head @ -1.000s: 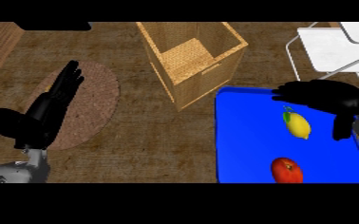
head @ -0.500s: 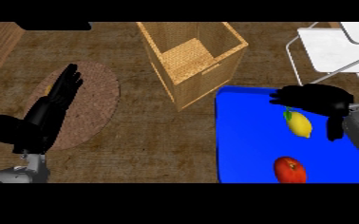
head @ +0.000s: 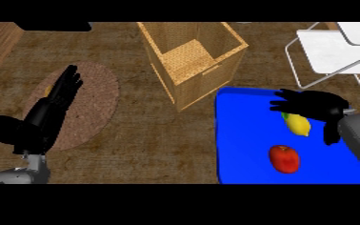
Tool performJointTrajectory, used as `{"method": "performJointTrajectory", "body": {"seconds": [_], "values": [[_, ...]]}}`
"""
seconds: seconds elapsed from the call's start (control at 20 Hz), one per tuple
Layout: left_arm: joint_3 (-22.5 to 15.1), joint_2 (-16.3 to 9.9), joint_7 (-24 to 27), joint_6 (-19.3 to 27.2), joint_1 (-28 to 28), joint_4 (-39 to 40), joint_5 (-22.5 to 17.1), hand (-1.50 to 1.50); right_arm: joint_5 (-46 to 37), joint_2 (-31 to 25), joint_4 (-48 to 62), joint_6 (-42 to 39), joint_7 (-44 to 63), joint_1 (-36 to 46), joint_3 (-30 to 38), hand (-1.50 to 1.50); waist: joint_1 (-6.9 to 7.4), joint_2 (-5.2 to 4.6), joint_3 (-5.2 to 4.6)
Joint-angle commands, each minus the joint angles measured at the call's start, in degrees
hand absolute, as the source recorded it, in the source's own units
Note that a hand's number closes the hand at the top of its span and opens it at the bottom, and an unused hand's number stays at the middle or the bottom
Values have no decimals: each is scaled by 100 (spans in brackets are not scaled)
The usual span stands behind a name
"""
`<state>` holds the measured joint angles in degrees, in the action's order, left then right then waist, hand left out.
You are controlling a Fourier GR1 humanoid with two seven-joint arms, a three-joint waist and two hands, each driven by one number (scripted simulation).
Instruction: Pick the lemon from the tray and place it in the tiered shelf
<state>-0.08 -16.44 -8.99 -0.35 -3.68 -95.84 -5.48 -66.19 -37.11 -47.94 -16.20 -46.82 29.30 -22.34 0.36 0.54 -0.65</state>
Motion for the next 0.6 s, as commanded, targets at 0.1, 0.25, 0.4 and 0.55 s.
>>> {"method": "performJointTrajectory", "body": {"seconds": [0.1,0.25,0.4,0.55], "values": [[2,100,-158,-66,203,-341,-19,0,-295,239,1004,402,-393,181,103,-150,64,-71,70],[-42,200,10,1,19,-10,189,0,-360,492,977,528,-100,79,133,-150,12,-68,67],[104,64,-46,-230,-180,160,-6,0,-370,639,1413,1142,-92,174,340,150,50,-90,71],[160,76,60,-262,-100,144,-44,0,-194,673,1672,1815,-480,348,650,150,118,-109,77]]}}
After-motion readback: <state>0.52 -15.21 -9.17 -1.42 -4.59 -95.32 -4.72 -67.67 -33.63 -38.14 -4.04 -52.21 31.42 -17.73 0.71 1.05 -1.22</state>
